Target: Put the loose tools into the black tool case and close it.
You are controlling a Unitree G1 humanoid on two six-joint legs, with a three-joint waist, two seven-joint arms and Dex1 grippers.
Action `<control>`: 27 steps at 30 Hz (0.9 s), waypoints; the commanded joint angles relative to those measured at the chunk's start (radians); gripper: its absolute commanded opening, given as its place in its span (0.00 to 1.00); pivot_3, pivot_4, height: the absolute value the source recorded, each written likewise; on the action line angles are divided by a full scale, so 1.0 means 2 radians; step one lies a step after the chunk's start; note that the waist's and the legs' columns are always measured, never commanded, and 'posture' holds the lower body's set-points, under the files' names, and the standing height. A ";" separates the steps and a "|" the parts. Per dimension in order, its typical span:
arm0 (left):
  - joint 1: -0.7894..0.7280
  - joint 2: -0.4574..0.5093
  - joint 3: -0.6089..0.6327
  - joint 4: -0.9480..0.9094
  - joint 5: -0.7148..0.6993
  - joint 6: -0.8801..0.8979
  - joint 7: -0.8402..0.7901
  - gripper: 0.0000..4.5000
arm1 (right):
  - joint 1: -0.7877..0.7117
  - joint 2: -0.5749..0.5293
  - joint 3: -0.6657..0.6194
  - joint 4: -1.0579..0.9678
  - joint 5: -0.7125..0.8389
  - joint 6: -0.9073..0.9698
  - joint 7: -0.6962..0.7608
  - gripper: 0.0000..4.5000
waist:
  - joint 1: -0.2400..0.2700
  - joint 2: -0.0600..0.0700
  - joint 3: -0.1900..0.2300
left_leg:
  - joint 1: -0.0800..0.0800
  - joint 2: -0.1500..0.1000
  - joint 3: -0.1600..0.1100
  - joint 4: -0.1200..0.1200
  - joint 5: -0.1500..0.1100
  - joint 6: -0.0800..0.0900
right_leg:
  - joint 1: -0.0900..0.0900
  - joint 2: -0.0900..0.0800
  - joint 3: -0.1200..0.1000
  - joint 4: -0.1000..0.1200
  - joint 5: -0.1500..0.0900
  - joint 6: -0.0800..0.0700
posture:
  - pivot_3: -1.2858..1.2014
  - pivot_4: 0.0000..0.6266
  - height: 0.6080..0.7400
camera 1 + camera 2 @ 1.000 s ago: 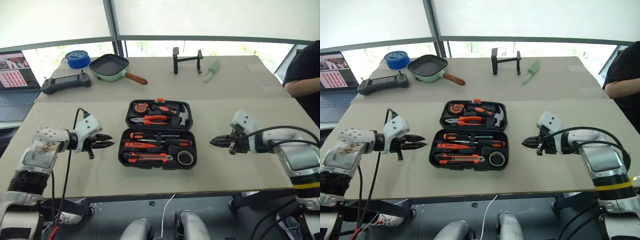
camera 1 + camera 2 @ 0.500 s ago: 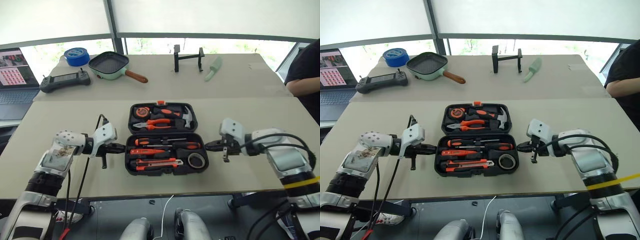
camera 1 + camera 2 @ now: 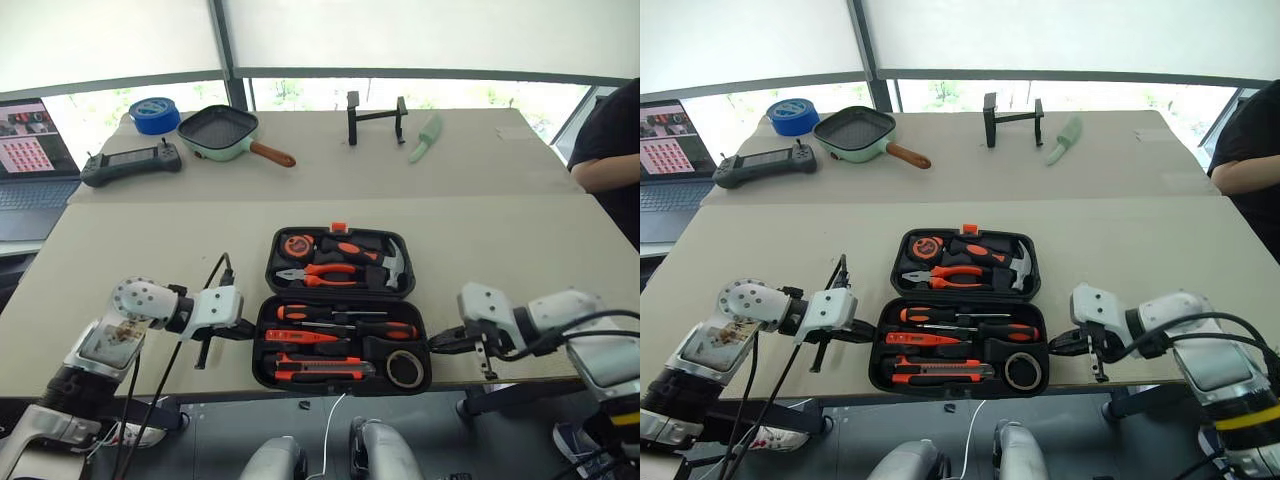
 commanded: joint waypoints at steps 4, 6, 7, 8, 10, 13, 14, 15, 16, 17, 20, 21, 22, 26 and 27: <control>0.004 0.039 0.044 0.001 -0.024 0.075 0.015 0.01 | -0.007 0.010 -0.065 0.012 0.003 0.028 -0.089 0.00 | -0.003 0.000 0.000 | 0.001 0.000 0.000 0.000 0.000 0.000 | 0.000 0.000 0.001 0.000 0.000 0.000 | 0.52 0.24 1.00; -0.020 0.037 0.065 0.018 -0.052 0.157 0.033 0.12 | -0.030 0.026 -0.082 0.014 0.024 0.080 -0.122 0.00 | -0.003 0.000 0.000 | 0.001 0.000 0.001 0.000 0.000 0.000 | 0.000 0.001 0.001 0.000 0.001 -0.001 | 0.52 0.24 1.00; -0.038 0.030 0.077 0.025 -0.075 0.218 0.044 0.19 | -0.044 0.036 -0.091 0.012 0.037 0.110 -0.136 0.06 | -0.002 0.000 0.000 | 0.001 0.000 0.001 0.000 0.000 0.000 | 0.000 0.001 0.001 0.001 0.001 -0.001 | 0.52 0.24 1.00; -0.069 0.015 0.091 0.041 -0.097 0.280 0.064 0.25 | -0.065 0.049 -0.099 0.011 0.056 0.151 -0.152 0.13 | -0.002 0.000 0.000 | 0.001 0.000 0.001 0.000 0.000 0.000 | 0.000 0.001 0.001 0.001 0.001 -0.001 | 0.52 0.24 1.00; -0.112 -0.006 0.104 0.065 -0.119 0.362 0.094 0.39 | -0.097 0.068 -0.109 0.011 0.081 0.209 -0.176 0.21 | 0.002 0.000 0.000 | 0.001 0.000 0.000 0.000 0.000 0.000 | 0.000 0.001 0.001 0.001 0.001 -0.001 | 0.52 0.24 1.00; -0.166 -0.034 0.107 0.101 -0.138 0.450 0.122 0.64 | -0.155 0.104 -0.117 0.036 0.101 0.284 -0.227 0.46 | 0.001 0.000 0.000 | 0.000 0.000 0.000 0.001 0.001 0.000 | 0.000 0.001 0.000 0.002 0.001 -0.001 | 0.52 0.24 1.00; -0.187 -0.049 0.108 0.121 -0.138 0.479 0.143 0.73 | -0.177 0.118 -0.119 0.051 0.101 0.304 -0.250 0.54 | 0.000 0.000 0.000 | 0.000 0.000 0.000 0.001 0.001 0.000 | 0.000 0.001 0.000 0.003 0.001 -0.001 | 0.52 0.24 1.00; -0.204 -0.062 0.108 0.136 -0.135 0.498 0.163 0.78 | -0.196 0.130 -0.119 0.065 0.101 0.321 -0.269 0.60 | -0.001 0.000 0.000 | 0.000 0.000 0.000 0.001 0.001 0.000 | 0.000 0.001 0.000 0.004 0.001 -0.001 | 0.52 0.24 1.00; -0.219 -0.076 0.105 0.151 -0.129 0.513 0.183 0.88 | -0.213 0.139 -0.113 0.082 0.096 0.331 -0.283 0.69 | -0.001 0.000 0.000 | 0.000 0.000 0.000 0.001 0.001 0.000 | 0.000 0.001 0.000 0.004 0.001 -0.001 | 0.52 0.24 1.00; -0.235 -0.090 0.104 0.167 -0.126 0.533 0.202 0.94 | -0.227 0.145 -0.104 0.097 0.090 0.337 -0.292 0.77 | -0.001 -0.001 0.000 | -0.001 0.000 0.000 0.001 0.001 0.000 | 0.000 0.001 0.000 0.004 0.001 -0.001 | 0.52 0.24 1.00; -0.264 -0.123 0.100 0.197 -0.128 0.563 0.229 0.99 | -0.249 0.159 -0.073 0.131 0.074 0.342 -0.307 0.78 | -0.001 -0.001 0.000 | -0.001 -0.001 0.000 0.002 0.001 0.000 | 0.000 0.001 0.000 0.004 0.002 -0.001 | 0.52 0.24 1.00; -0.263 -0.128 0.096 0.201 -0.123 0.553 0.234 0.99 | -0.250 0.163 -0.063 0.132 0.072 0.341 -0.309 0.78 | -0.002 -0.001 0.000 | -0.001 -0.001 0.000 0.002 0.001 0.000 | 0.000 0.001 0.000 0.004 0.002 -0.001 | 0.52 0.24 1.00; -0.263 -0.134 0.098 0.205 -0.124 0.548 0.237 0.99 | -0.251 0.167 -0.057 0.131 0.071 0.342 -0.311 0.78 | -0.003 -0.001 0.000 | -0.001 -0.001 0.000 0.002 0.001 0.000 | 0.000 0.001 0.000 0.004 0.002 -0.001 | 0.52 0.24 1.00; -0.258 -0.145 0.096 0.200 -0.123 0.544 0.255 0.94 | -0.253 0.179 -0.039 0.144 0.057 0.339 -0.335 0.72 | -0.009 0.000 0.000 | 0.000 -0.001 0.000 0.002 0.001 -0.001 | 0.000 0.000 0.000 0.005 0.002 -0.001 | 0.52 0.24 1.00; -0.255 -0.146 0.096 0.198 -0.122 0.542 0.256 0.87 | -0.252 0.181 -0.038 0.146 0.055 0.341 -0.339 0.66 | -0.010 0.000 0.000 | 0.000 -0.001 0.000 0.002 0.001 -0.001 | 0.000 0.000 0.000 0.005 0.002 -0.001 | 0.52 0.24 1.00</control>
